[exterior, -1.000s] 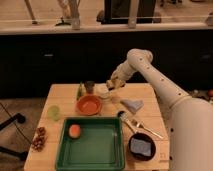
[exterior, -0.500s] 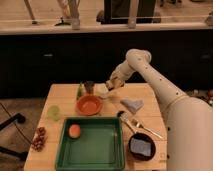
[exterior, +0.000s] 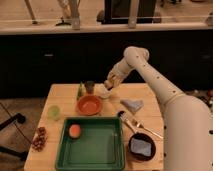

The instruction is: Place eraser in paper cup

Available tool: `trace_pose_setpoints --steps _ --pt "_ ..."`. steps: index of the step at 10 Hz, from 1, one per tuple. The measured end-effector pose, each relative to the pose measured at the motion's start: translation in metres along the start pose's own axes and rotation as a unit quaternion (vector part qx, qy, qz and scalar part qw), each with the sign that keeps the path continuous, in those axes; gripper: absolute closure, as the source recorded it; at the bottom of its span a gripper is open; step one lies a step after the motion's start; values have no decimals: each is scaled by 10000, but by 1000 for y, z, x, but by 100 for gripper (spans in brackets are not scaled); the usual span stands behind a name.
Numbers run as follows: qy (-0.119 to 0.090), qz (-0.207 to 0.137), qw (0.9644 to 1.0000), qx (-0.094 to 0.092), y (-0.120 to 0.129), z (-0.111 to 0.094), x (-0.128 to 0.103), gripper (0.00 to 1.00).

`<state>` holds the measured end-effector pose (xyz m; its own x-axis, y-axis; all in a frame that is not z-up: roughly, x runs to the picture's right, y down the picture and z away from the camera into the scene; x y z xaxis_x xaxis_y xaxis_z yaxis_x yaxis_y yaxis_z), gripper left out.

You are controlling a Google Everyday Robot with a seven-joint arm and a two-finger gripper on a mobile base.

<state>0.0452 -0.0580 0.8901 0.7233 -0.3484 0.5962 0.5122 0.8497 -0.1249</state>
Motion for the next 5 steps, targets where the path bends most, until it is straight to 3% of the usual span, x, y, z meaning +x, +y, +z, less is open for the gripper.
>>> trace_pose_setpoints --steps 5 --pt "-245 -723 9965 -333 -7 0 -14 98"
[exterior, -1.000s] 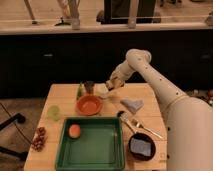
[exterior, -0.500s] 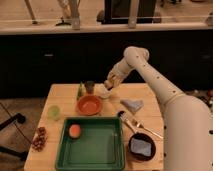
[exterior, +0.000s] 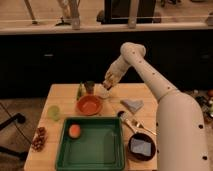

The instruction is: Place eraser in paper cup

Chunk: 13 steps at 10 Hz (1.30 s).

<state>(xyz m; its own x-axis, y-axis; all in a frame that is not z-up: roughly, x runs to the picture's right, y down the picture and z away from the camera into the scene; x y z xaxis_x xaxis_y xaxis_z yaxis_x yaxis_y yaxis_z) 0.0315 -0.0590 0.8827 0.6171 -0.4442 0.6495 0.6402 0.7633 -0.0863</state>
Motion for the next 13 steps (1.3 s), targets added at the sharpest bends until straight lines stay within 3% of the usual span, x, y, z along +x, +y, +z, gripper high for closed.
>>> trace_pose_setpoints --steps 6,13 --pt "-333 -423 9980 -321 -8 15 -20 98" --pt "-187 -557 9957 -715 2 23 -11 98"
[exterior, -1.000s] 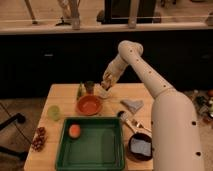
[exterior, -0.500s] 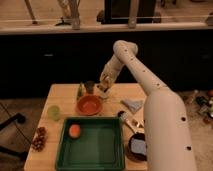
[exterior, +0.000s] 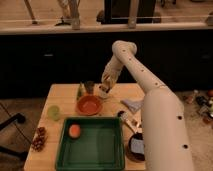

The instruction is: Place eraser in paper cup

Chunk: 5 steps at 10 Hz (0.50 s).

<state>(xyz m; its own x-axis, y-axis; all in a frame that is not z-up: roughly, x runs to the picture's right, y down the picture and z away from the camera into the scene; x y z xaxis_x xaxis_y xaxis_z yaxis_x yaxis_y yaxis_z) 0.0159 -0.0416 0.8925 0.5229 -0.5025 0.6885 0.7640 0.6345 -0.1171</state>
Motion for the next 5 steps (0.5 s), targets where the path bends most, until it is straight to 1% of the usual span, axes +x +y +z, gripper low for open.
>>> trace_pose_setpoints --steps 5 --pt "-143 -184 9997 -100 -7 8 -6 98"
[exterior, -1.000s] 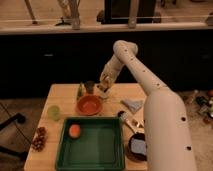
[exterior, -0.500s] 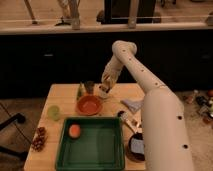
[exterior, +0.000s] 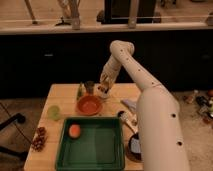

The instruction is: Place eraser in paper cup

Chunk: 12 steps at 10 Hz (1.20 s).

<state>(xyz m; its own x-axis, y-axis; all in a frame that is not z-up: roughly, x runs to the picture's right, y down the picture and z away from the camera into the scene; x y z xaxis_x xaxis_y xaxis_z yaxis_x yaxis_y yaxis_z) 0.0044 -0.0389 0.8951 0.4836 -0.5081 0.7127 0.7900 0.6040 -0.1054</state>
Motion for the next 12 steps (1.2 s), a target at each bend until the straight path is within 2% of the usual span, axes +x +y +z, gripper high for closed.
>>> trace_pose_setpoints --steps 9,10,12 --pt "-64 -119 9998 -129 -4 11 -5 98" --pt "-84 -92 9998 -140 -4 12 -3 95" --pt "-126 46 9998 -147 -4 14 0 74"
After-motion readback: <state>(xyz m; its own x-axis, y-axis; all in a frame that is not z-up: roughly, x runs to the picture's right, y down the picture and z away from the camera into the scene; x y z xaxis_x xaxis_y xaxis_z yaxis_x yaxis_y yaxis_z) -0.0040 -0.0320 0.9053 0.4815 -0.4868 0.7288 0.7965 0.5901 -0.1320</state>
